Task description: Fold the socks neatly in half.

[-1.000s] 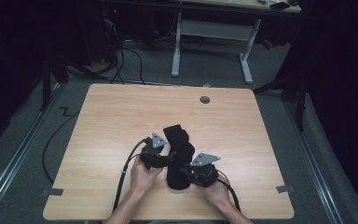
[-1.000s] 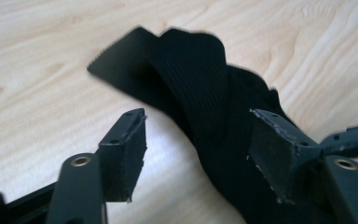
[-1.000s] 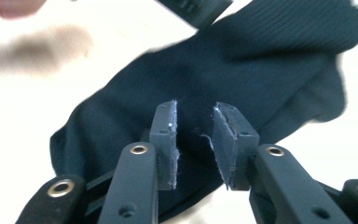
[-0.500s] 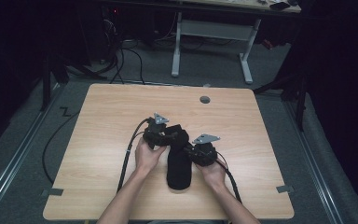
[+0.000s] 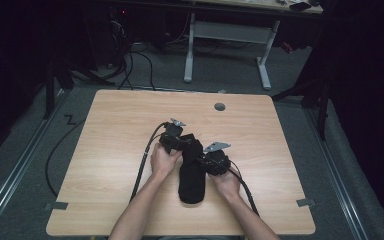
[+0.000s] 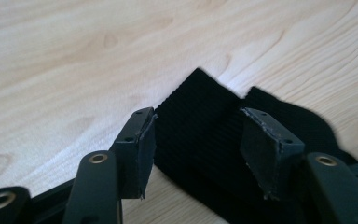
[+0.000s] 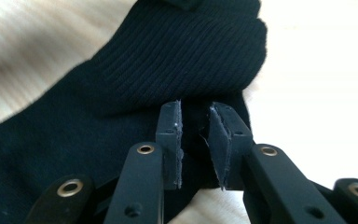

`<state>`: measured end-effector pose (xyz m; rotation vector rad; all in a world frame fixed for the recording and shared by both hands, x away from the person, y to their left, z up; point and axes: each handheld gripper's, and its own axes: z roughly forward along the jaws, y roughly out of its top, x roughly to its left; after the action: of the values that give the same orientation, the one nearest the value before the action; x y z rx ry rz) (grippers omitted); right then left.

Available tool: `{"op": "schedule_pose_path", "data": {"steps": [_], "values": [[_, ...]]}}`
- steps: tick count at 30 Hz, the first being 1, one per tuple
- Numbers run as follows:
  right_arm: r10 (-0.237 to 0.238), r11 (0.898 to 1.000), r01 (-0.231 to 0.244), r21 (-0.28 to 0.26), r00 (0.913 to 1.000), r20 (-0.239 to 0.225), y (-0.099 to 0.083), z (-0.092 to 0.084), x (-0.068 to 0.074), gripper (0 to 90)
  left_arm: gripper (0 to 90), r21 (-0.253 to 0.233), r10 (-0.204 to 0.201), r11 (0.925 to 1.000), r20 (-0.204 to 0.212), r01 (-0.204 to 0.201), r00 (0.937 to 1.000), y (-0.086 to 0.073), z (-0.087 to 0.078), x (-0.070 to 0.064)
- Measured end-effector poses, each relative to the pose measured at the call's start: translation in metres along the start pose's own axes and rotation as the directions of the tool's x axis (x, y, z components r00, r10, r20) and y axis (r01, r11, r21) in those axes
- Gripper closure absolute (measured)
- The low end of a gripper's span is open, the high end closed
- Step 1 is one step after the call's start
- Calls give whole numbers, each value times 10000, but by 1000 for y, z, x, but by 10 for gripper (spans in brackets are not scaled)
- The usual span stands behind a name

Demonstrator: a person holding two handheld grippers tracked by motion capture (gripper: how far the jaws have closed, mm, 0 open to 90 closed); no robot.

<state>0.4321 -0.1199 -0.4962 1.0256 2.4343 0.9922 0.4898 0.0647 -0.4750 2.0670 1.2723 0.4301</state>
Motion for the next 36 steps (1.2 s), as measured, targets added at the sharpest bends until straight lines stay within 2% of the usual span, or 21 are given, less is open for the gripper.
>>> {"op": "schedule_pose_path", "data": {"steps": [3, 5, 7, 14, 16, 17, 20, 25, 27, 29, 33, 36], "values": [[-229, 9997, 229, 41, 9997, -34, -2, -2, 2, 762, 462, 329, 114, 9994, -49, -112, 9999, -4, 5, 0], [-418, 9991, 418, 86, 9991, -20, -3, -4, 4, 780, 470, 277, 192, 9994, 12, -192, 9998, -6, 5, -1], [-526, 9985, 526, 122, 9986, -53, -4, -6, 5, 805, 485, 291, 471, 9985, -22, -470, 9989, -8, 4, -5], [-648, 9978, 650, 149, 9978, -131, -4, -6, 7, 867, 630, 324, 1208, 9921, 150, -1213, 9926, -11, 3, -13], [-641, 9978, 643, 132, 9978, -163, -4, -6, 6, 868, 644, 335, 1201, 9922, 137, -1205, 9927, -11, 1, -14], [-638, 9979, 640, 129, 9978, -155, -4, -6, 6, 868, 639, 216, 1121, 9934, 255, -1127, 9934, -10, -2, -15], [-712, 9974, 713, 60, 9974, -116, -5, -5, 7, 869, 557, -235, 901, 9958, 509, -890, 9946, -10, -10, -15], [-773, 9970, 773, 23, 9970, -64, -5, -4, 7, 872, 526, 339, 968, 9946, 429, -983, 9944, -15, -4, -13], [-791, 9969, 791, 24, 9968, -61, -5, -4, 8, 874, 546, 437, 1070, 9931, 424, -1088, 9934, -18, 0, -14], [-804, 9968, 804, 22, 9967, -72, -4, -4, 7, 876, 589, 318, 1073, 9935, 506, -1090, 9929, -20, 0, -14], [-738, 9973, 739, 3, 9972, -112, -4, -5, 7, 880, 701, 468, 1651, 9848, 479, -1673, 9851, -18, -1, -19], [-768, 9970, 767, -107, 9969, -152, -3, -8, 7, 881, 797, 436, 1822, 9818, 552, -1847, 9817, -17, -3, -21]]}}
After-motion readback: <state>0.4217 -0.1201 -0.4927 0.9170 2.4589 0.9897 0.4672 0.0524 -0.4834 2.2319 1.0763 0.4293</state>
